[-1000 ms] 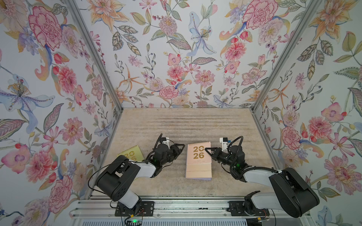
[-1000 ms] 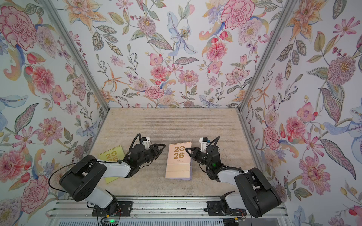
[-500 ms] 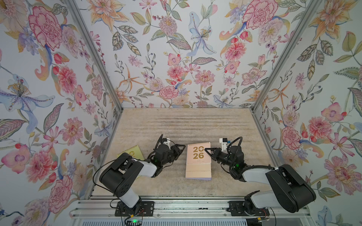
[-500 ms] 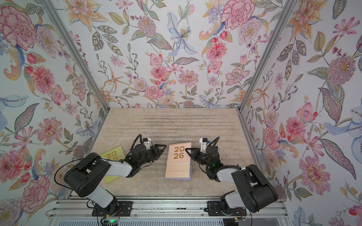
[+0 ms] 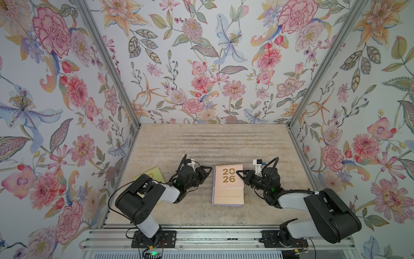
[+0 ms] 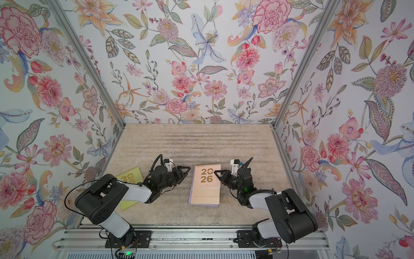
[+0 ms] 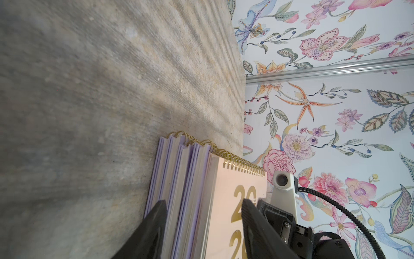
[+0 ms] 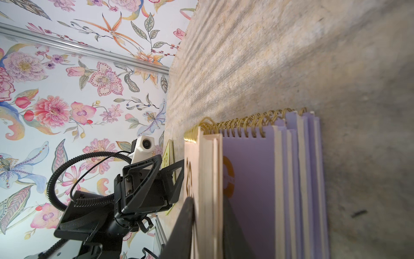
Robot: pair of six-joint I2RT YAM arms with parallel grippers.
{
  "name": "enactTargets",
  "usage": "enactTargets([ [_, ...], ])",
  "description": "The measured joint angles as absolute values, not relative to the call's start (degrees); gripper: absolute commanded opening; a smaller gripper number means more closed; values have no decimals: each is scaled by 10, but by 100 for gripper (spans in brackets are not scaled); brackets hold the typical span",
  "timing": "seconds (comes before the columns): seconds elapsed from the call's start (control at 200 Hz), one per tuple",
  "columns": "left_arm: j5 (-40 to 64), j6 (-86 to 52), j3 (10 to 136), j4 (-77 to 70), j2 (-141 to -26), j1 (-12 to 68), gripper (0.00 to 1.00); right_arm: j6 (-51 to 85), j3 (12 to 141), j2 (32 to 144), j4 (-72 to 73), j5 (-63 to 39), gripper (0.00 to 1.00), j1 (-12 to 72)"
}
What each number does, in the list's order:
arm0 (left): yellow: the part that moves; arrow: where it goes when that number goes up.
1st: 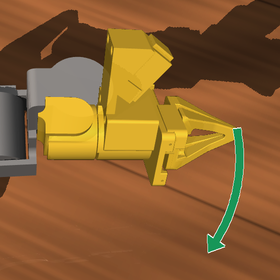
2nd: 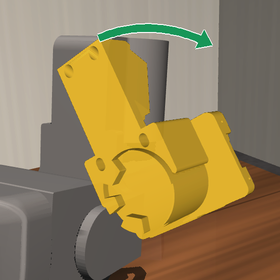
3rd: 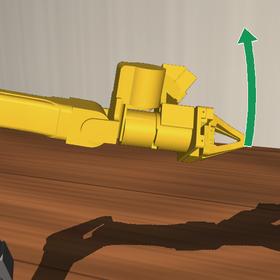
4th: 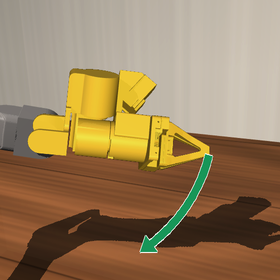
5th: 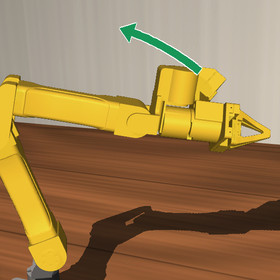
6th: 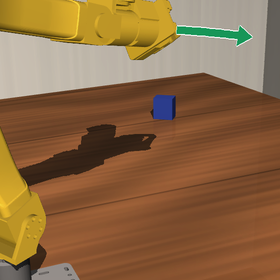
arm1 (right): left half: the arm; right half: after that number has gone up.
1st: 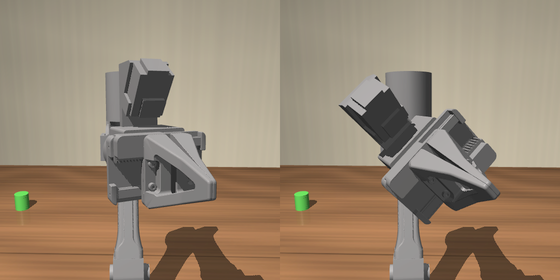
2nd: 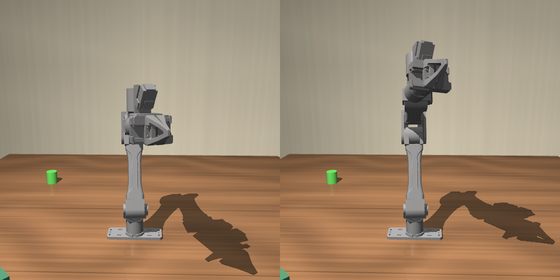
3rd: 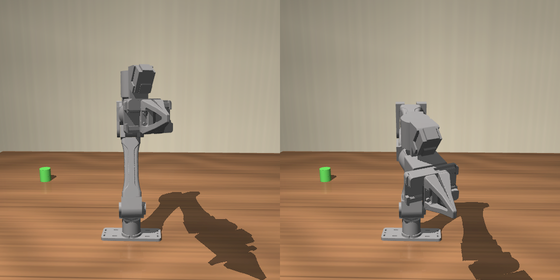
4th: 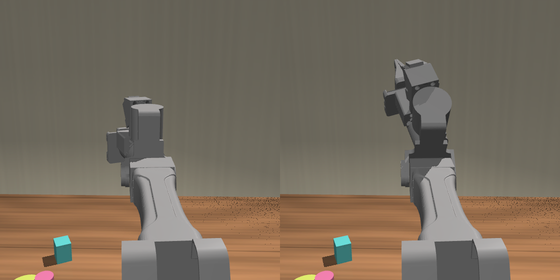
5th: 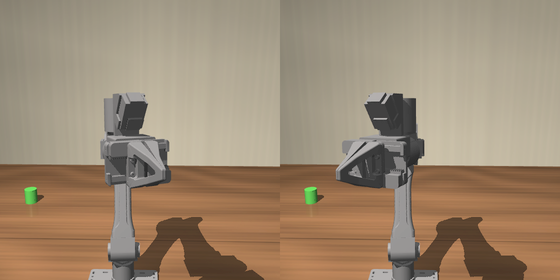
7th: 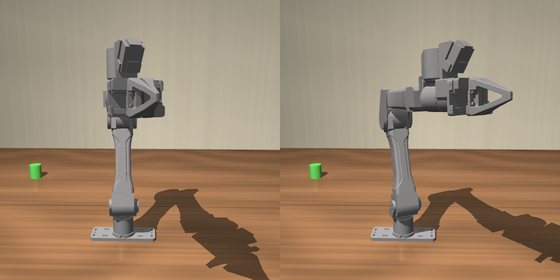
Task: Stack the calendars
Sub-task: Place the calendar at the calendar.
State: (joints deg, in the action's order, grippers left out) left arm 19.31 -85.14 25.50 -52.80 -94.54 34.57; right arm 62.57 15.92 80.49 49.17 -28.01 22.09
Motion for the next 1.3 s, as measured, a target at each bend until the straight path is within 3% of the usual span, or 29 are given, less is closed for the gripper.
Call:
enactTargets([
  [0.31,196,-856,255,-528,-957,346,57,601,177,804,444,-279,21,229],
  [0.49,202,-860,255,-529,-959,346,57,593,180,804,409,-275,33,229],
  [0.606,206,-862,255,-534,-961,346,57,590,183,804,398,-274,35,228],
  [0.796,206,-864,255,-543,-961,346,58,588,189,797,381,-276,47,221],
  [1.301,208,-866,255,-552,-969,346,60,563,219,773,307,-274,67,217],
])
